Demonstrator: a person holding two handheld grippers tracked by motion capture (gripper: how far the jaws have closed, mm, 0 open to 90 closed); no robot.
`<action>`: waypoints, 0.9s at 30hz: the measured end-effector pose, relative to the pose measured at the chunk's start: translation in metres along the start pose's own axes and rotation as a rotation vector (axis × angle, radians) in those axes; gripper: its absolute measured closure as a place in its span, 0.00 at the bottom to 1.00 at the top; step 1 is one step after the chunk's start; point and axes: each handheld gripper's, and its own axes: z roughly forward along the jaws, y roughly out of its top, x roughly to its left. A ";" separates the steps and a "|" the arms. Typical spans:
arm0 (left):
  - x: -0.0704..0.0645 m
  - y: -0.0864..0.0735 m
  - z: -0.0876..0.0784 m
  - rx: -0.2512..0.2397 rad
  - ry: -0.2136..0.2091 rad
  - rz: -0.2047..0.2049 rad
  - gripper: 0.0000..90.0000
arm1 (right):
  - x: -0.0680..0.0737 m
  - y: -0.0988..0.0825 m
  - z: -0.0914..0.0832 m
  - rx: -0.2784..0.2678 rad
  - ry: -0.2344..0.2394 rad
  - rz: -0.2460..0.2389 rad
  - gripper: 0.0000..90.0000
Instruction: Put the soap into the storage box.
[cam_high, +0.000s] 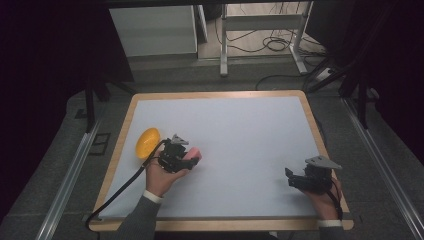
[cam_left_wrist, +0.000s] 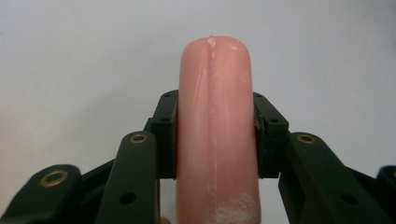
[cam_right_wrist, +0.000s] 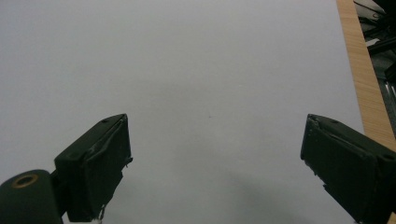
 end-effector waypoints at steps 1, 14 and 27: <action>0.001 0.000 -0.001 0.000 -0.001 0.005 0.67 | 0.000 0.000 0.000 0.000 0.000 0.000 0.09; 0.009 0.000 -0.012 -0.017 0.012 -0.012 0.67 | 0.000 0.000 0.000 0.001 -0.001 0.000 0.09; 0.015 0.003 -0.023 -0.048 0.027 -0.014 0.67 | 0.000 0.000 0.000 0.002 -0.004 0.000 0.09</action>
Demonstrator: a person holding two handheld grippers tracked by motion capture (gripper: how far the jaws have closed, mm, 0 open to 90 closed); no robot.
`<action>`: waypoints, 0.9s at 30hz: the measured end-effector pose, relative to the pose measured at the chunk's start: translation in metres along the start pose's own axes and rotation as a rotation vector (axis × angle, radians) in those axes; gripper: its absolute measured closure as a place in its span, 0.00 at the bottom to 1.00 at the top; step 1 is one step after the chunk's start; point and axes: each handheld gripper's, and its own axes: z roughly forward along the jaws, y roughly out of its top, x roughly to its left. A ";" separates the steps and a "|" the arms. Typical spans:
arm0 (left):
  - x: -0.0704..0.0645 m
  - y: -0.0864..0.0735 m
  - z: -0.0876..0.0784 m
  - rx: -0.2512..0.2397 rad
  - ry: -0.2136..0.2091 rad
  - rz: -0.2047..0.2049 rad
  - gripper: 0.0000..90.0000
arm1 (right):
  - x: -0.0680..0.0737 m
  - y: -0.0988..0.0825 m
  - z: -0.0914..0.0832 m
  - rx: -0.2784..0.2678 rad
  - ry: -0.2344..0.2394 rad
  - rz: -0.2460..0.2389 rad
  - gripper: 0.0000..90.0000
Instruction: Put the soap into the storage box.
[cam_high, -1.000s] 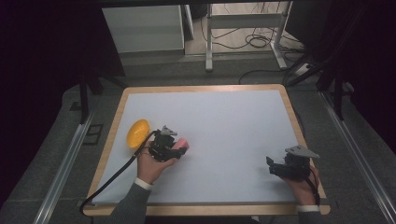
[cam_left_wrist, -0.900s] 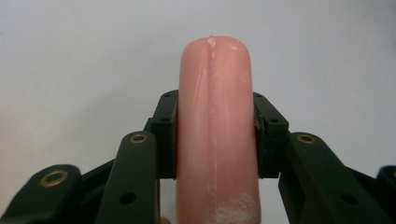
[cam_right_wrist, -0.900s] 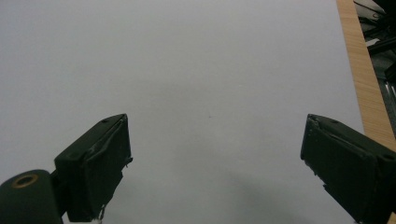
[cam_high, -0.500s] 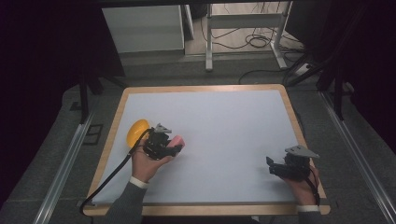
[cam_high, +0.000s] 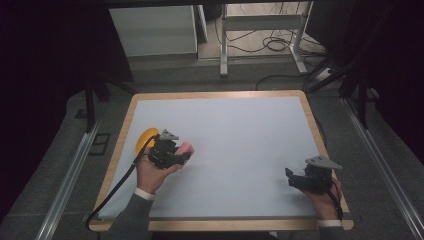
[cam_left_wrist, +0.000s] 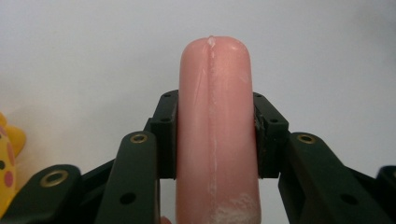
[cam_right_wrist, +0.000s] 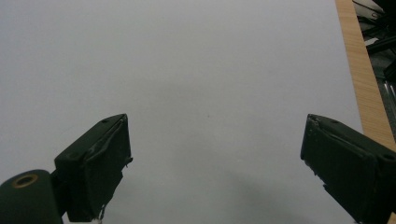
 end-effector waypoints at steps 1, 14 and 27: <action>0.001 0.000 -0.001 -0.004 0.002 -0.001 0.67 | 0.000 0.000 0.000 0.002 -0.001 -0.001 0.09; 0.009 0.003 -0.009 -0.015 0.017 -0.012 0.67 | -0.001 -0.001 0.000 0.007 -0.006 0.003 0.09; 0.017 0.006 -0.016 -0.028 0.034 -0.022 0.67 | -0.002 -0.001 0.000 0.007 -0.004 0.006 0.09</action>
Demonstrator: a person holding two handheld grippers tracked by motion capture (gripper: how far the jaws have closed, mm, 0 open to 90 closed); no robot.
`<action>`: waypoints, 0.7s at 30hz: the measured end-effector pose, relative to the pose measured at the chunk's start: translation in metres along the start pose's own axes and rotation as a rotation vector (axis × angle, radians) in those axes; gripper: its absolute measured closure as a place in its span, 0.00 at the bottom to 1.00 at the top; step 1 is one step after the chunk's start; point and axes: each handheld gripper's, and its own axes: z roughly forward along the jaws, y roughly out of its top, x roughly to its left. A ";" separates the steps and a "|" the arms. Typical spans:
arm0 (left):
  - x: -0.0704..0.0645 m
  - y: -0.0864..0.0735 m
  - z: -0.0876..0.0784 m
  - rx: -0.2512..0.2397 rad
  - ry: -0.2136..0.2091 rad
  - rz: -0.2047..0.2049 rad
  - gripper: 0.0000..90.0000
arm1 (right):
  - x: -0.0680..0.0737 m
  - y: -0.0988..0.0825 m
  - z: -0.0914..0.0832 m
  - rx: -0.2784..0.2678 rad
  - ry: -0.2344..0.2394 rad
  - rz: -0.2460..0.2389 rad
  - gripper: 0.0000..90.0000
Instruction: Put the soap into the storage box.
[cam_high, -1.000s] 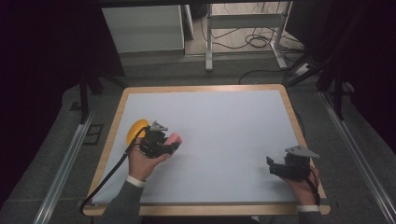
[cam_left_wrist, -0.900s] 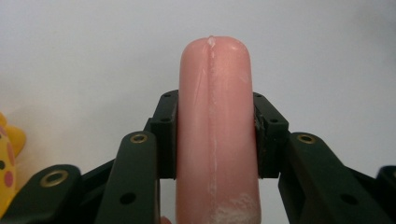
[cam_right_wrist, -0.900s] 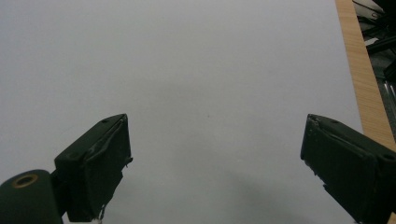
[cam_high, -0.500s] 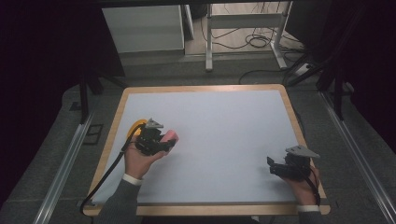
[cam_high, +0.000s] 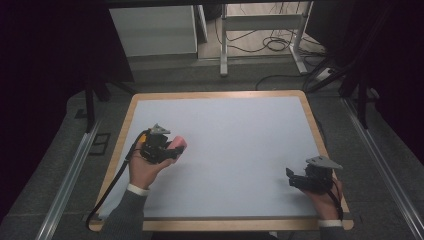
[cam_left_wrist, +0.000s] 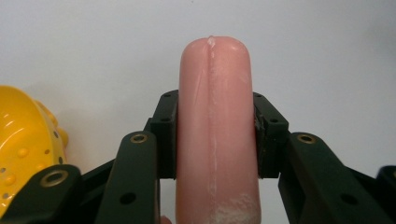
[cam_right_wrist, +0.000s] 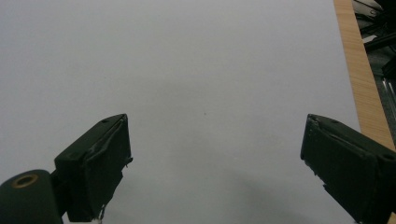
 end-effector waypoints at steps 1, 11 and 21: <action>0.000 0.000 0.000 -0.003 -0.003 -0.001 0.67 | 0.000 0.000 0.000 0.000 0.000 0.001 0.09; 0.005 0.001 -0.005 -0.010 0.003 -0.009 0.67 | 0.000 0.000 0.000 0.001 0.000 0.000 0.09; 0.017 0.000 -0.007 -0.014 0.014 -0.038 0.67 | -0.001 0.000 0.000 0.000 -0.002 0.004 0.09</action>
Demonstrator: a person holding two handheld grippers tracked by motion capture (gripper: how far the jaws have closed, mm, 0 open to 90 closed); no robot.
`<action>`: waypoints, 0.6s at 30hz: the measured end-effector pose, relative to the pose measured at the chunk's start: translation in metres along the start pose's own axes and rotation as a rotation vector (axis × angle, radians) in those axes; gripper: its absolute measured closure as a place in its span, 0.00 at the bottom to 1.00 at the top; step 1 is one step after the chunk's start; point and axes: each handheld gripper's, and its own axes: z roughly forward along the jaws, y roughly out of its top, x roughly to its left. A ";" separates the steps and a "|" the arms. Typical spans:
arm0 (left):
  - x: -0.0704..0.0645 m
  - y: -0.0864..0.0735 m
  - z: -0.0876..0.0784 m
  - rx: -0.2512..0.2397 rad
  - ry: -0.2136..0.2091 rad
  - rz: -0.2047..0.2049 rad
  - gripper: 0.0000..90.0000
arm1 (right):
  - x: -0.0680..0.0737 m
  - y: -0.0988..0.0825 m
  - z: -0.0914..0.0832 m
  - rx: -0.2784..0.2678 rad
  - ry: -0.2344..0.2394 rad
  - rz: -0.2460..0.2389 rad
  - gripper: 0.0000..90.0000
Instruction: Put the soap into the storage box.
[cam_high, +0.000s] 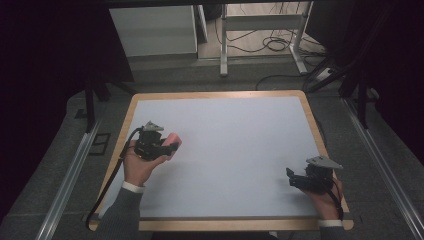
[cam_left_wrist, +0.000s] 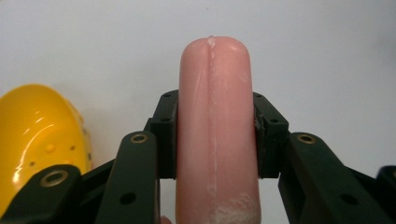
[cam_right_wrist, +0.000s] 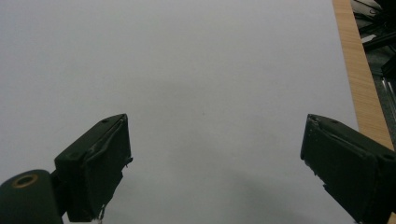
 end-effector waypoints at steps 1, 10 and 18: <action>0.002 0.000 -0.001 0.002 0.001 -0.001 0.67 | 0.000 0.000 0.000 -0.001 0.000 -0.001 0.09; 0.011 0.000 -0.006 -0.011 0.019 -0.027 0.67 | -0.001 0.000 0.000 -0.001 -0.004 0.000 0.09; 0.018 -0.002 -0.009 -0.010 0.028 -0.039 0.67 | -0.001 0.000 0.000 0.000 -0.004 0.000 0.09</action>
